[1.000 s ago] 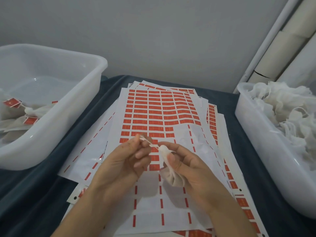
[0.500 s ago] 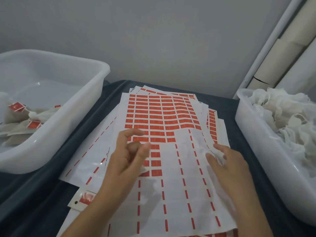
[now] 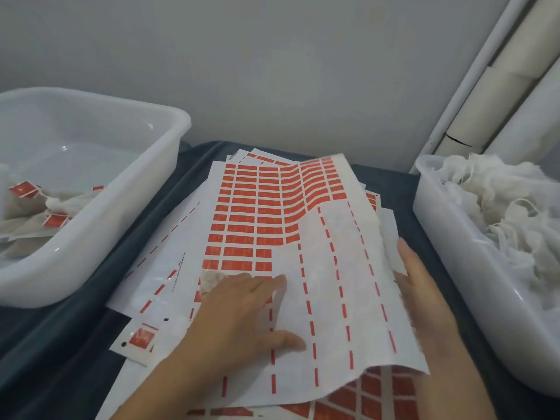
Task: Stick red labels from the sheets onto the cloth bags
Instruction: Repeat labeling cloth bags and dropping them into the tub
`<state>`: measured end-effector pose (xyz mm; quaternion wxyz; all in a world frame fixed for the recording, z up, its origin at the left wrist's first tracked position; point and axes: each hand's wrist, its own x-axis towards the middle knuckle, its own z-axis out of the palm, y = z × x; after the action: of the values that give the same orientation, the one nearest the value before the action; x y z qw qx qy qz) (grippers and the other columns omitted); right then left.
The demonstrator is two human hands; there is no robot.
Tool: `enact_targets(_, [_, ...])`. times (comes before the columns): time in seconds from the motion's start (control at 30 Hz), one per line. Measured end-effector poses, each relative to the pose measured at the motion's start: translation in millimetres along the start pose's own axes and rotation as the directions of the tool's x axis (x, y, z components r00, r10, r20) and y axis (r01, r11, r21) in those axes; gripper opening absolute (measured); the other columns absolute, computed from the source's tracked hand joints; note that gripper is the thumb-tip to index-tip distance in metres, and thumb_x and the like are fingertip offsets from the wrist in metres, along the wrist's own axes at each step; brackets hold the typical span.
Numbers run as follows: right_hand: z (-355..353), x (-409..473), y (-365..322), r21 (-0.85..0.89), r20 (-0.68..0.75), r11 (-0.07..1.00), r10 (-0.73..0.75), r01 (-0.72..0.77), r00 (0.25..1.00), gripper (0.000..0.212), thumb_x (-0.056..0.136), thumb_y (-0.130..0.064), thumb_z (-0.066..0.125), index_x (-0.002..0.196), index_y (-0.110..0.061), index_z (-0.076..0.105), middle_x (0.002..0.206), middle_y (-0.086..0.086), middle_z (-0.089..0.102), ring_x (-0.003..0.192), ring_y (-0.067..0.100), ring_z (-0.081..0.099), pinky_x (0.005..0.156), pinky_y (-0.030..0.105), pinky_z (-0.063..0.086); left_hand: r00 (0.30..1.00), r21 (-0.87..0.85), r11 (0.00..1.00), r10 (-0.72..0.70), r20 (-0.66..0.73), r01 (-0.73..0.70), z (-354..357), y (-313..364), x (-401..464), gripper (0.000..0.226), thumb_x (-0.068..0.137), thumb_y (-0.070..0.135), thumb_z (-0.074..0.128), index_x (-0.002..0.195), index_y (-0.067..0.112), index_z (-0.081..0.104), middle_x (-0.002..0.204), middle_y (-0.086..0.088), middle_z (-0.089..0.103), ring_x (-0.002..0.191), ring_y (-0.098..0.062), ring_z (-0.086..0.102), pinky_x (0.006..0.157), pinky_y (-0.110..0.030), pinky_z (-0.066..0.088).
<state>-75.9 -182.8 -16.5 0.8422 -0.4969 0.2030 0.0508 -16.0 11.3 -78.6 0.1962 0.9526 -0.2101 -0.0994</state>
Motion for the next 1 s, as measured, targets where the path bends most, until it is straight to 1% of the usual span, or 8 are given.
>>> enact_targets(0.1, [7.9,1.2,9.1,0.034,0.168,0.989,0.133,-0.141,0.977,0.050,0.061,-0.032,0.075,0.109,-0.024,0.062,0.085,0.010,0.074,0.060,0.023,0.071,0.044,0.031,0.053,0.999,0.000,1.000,-0.017,-0.029,0.017,1.5,-4.1,0.5,0.096,0.056,0.087,0.048,0.139,0.049,0.019,0.145,0.027,0.028,0.132,-0.006,0.029,0.109,-0.038,0.025])
enact_targets(0.2, [7.9,13.4,27.6,-0.363,0.064,0.923,0.157,-0.124,0.985,0.048,0.071,-0.020,0.077,0.112,-0.030,0.054,0.094,0.003,0.073,0.083,0.026,0.071,0.068,0.039,0.056,0.998,-0.032,0.999,-0.016,-0.053,0.014,4.3,-6.8,0.7,0.095,0.057,0.086,0.048,0.139,0.050,0.019,0.145,0.028,0.027,0.134,-0.006,0.028,0.111,-0.039,0.023])
enact_targets(0.27, [9.9,20.5,36.0,-0.458,-0.049,0.883,0.090,-0.102,0.995,0.034,0.083,-0.009,0.067,0.107,-0.030,0.055,0.094,0.003,0.072,0.086,0.028,0.068,0.071,0.039,0.055,0.997,-0.079,0.997,-0.015,-0.079,0.009,5.2,-7.2,1.4,0.088,0.061,0.082,0.050,0.138,0.050,0.024,0.144,0.027,0.031,0.130,-0.005,0.033,0.109,-0.038,0.028])
enact_targets(0.43, [7.7,32.5,46.6,-0.365,-0.242,0.930,-0.040,-0.053,0.969,0.024,0.087,-0.010,0.062,0.098,-0.028,0.051,0.094,0.004,0.064,0.083,0.025,0.061,0.057,0.029,0.045,0.978,-0.244,0.970,-0.036,-0.205,-0.015,0.6,-11.2,-2.6,0.064,0.066,0.074,0.042,0.124,0.048,0.043,0.117,0.037,0.036,0.092,0.013,0.034,0.089,-0.011,0.029])
enact_targets(0.6, [13.4,33.7,47.6,-0.282,-0.035,0.959,-0.015,0.004,0.999,0.055,0.058,-0.023,0.079,0.108,-0.029,0.057,0.089,-0.001,0.074,0.079,0.022,0.071,0.063,0.035,0.057,0.978,-0.224,0.972,0.031,-0.207,-0.078,0.4,-7.2,-9.3,0.057,0.071,0.068,0.041,0.122,0.044,0.049,0.097,0.045,0.029,0.085,0.022,0.032,0.074,-0.001,0.024])
enact_targets(0.73, [16.3,33.3,53.5,-0.436,-0.023,0.899,0.032,-0.039,0.999,0.056,0.064,-0.010,0.082,0.111,-0.025,0.056,0.092,0.002,0.073,0.080,0.024,0.071,0.074,0.044,0.058,0.976,-0.163,0.980,0.078,-0.202,-0.112,1.7,-5.0,-8.0,0.045,0.080,0.058,0.051,0.122,0.041,0.053,0.113,0.031,0.047,0.091,0.011,0.035,0.086,-0.004,0.025])
enact_targets(0.83, [16.0,35.3,57.9,-0.476,-0.078,0.878,0.020,-0.055,0.997,0.047,0.071,-0.007,0.077,0.108,-0.027,0.056,0.093,0.003,0.071,0.083,0.025,0.069,0.077,0.045,0.057,0.975,-0.177,0.979,0.057,-0.215,-0.096,1.4,-4.4,-8.6,0.043,0.080,0.055,0.054,0.121,0.041,0.053,0.108,0.030,0.043,0.095,0.006,0.034,0.092,-0.010,0.024])
enact_targets(1.0, [15.6,33.8,59.5,-0.389,-0.086,0.921,-0.017,-0.018,0.996,0.036,0.075,-0.006,0.074,0.098,-0.029,0.059,0.078,-0.001,0.073,0.074,0.022,0.071,0.065,0.038,0.058,0.952,-0.233,0.962,0.069,-0.297,-0.142,-1.5,-3.0,-10.9,0.039,0.078,0.051,0.059,0.115,0.038,0.058,0.098,0.035,0.037,0.090,0.008,0.038,0.091,-0.006,0.032])
